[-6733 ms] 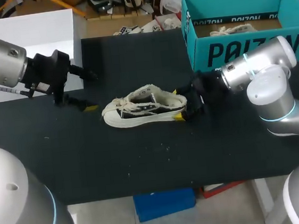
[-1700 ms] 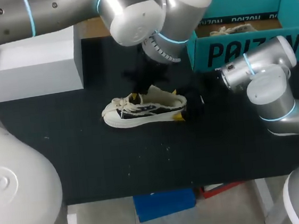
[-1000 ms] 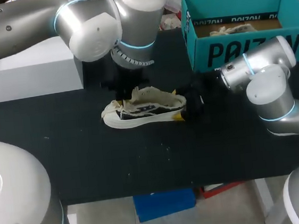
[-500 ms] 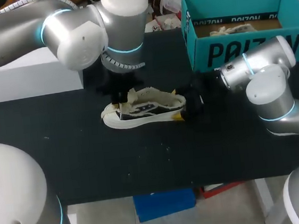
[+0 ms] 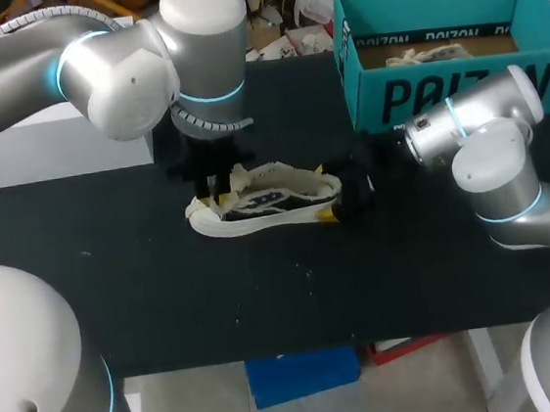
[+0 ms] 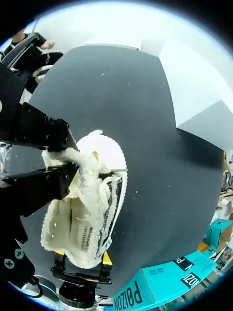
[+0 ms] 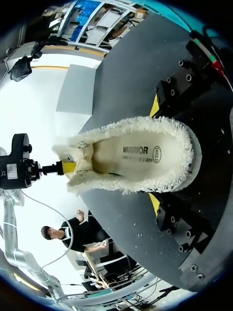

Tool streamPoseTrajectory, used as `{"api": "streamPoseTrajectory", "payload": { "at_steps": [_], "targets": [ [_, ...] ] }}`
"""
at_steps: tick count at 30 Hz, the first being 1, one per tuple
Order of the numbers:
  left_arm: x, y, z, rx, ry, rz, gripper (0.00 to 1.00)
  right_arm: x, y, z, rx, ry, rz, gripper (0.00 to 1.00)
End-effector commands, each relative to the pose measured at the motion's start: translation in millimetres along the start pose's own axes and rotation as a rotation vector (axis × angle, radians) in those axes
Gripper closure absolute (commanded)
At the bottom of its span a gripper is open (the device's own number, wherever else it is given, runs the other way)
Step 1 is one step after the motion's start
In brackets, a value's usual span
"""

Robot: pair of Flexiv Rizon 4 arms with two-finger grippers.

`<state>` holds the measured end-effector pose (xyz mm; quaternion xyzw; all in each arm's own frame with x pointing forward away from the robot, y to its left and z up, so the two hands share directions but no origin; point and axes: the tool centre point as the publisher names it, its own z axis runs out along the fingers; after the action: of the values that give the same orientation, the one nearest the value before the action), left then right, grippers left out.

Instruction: Take the shoe out of the shoebox, open the shoe tongue, remove and reinsert the insole, then place the shoe into the shoebox

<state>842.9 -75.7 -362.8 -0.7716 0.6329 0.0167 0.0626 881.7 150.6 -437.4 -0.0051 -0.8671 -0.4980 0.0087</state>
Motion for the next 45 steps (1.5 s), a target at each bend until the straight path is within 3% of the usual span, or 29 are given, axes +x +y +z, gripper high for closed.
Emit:
{"api": "streamPoseTrajectory", "payload": {
  "at_steps": [1,5,11,16,23,25,26,27,30,32,45],
  "targets": [
    [-11.8,5,-11,0.02,0.05,0.039,0.0,-1.1,-2.7,1,0.002,0.0,0.002,1.0],
    [-13.7,11,-35,0.091,0.07,0.139,0.0,-1.1,-2.7,1,0.002,0.0,0.002,1.0],
    [-11.5,12,-73,0.176,0.188,0.383,0.0,-1.1,-2.7,1,0.002,0.0,0.002,1.0],
    [5.1,5,-86,0.179,0.31,0.678,0.0,-1.1,-2.7,1,0.002,0.0,0.002,1.0],
    [46.7,-3,-86,0.113,0.465,1.116,0.0,-1.1,-2.7,1,0.002,0.0,0.002,1.0],
    [57.5,-6,-84,0.093,0.51,1.241,0.56,-1.1,-2.7,1,0.002,0.0,0.002,1.0],
    [63.2,-6,-83,0.091,0.512,1.291,0.92,-1.1,-2.7,1,0.002,0.0,0.002,1.0],
    [67.3,-8,-82,0.092,0.515,1.339,1.0,-1.1,-2.7,1,0.002,0.0,0.002,1.0],
    [82.7,-14,-82,0.075,0.496,1.357,1.0,-1.1,-2.7,1,0.002,0.0,0.002,1.0],
    [94.5,-19,-86,0.059,0.397,1.217,1.0,-1.1,-2.7,1,0.002,0.0,0.002,1.0],
    [94.5,-19,-86,0.059,0.397,1.217,1.0,-1.1,-2.7,1,0.002,0.0,0.002,1.0]
  ]
}}
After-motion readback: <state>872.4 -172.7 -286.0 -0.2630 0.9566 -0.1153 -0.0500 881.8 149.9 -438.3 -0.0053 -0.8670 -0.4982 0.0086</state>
